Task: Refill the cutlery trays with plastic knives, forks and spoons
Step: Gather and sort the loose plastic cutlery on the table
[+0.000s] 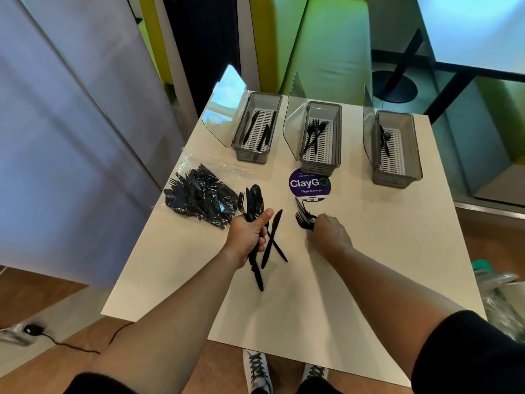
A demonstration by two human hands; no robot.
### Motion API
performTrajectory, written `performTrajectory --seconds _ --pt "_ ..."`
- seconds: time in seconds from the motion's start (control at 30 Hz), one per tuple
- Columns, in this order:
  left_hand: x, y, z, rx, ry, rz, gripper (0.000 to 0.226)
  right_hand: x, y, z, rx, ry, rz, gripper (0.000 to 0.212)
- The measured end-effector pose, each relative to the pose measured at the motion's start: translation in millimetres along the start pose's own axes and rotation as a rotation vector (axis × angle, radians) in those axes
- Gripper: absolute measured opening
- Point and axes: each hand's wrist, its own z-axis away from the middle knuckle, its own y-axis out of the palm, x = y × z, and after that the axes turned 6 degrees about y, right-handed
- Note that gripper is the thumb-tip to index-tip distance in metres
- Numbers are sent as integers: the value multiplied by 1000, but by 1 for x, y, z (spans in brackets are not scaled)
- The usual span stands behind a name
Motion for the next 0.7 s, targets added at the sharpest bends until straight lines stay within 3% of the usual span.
performTrajectory --seconds 0.27,0.37,0.43,0.53,0.6,0.7 --pt "-1 5 1 -14 -11 26 33 -2 -16 -3 117 -21 -44 30" --pt "-5 10 1 -28 -22 46 34 3 -18 -3 152 -116 -244 30" --pt "-9 14 1 -44 -14 52 38 11 -18 1 199 -184 -460 19" --pt "-13 17 0 -52 42 46 43 33 -25 20 340 -258 -689 12" --pt "-17 19 0 -30 87 42 35 46 -25 30 396 -339 -675 21" --pt "-22 19 0 -25 101 42 28 58 -17 41 390 -489 -500 14"
